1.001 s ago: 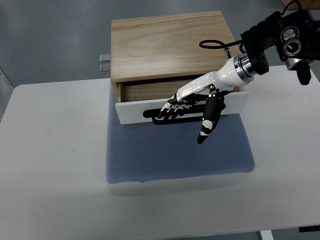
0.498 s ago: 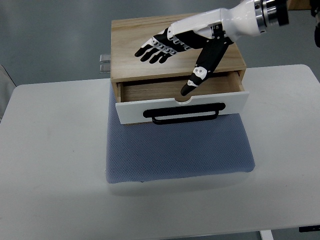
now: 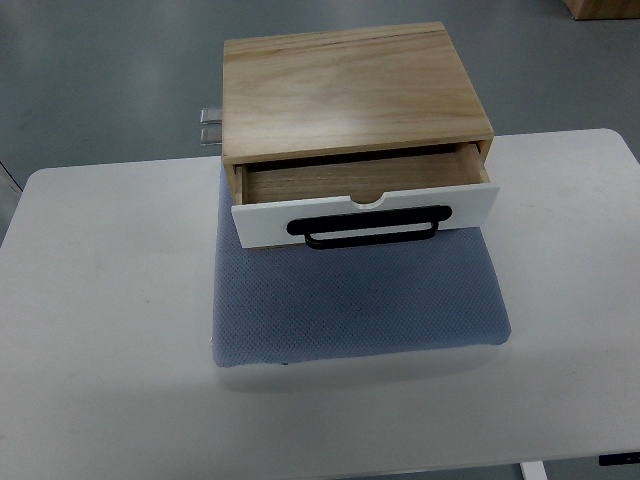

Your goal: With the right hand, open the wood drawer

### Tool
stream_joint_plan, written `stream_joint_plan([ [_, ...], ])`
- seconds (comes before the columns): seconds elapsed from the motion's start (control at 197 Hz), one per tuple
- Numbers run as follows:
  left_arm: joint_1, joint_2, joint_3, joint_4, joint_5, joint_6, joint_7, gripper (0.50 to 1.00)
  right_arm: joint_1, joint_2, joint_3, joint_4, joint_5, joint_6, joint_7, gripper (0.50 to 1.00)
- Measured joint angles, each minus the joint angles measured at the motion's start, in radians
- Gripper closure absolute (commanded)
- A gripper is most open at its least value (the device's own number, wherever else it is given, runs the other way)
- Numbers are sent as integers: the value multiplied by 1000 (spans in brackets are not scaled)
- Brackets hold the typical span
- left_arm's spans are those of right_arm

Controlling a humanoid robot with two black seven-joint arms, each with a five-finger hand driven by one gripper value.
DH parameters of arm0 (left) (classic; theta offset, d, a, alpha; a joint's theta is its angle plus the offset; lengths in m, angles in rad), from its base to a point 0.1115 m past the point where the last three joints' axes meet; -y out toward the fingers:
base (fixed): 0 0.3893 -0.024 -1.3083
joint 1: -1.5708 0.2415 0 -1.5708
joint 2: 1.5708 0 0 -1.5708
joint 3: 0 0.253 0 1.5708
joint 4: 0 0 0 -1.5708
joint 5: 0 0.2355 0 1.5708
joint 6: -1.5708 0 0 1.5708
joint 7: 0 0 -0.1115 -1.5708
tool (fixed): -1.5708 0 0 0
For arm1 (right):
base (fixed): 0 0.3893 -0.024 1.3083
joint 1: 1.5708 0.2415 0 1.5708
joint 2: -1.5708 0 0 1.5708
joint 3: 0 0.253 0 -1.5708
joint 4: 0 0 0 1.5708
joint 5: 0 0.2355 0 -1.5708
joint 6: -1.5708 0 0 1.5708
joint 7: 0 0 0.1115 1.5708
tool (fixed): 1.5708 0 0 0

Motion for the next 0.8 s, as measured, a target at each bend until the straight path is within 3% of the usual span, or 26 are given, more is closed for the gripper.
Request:
stream_joint_plan([
  [0.132, 0, 0, 0, 0, 0, 0, 0, 500, -78, 84, 112, -131, 27, -126, 7, 560],
  [0.274, 0, 0, 0, 0, 0, 0, 0, 500, -151, 158, 171, -258, 114, -153, 5, 560],
  [0.376, 0, 0, 0, 0, 0, 0, 0, 500, -199, 186, 180, -308, 201, -135, 1, 558],
  [0.59, 0, 0, 0, 0, 0, 0, 0, 500, -267, 212, 183, -339, 278, -22, 8, 556],
  [0.798, 0, 0, 0, 0, 0, 0, 0, 500, -299, 254, 232, -353, 305, 16, 19, 556],
])
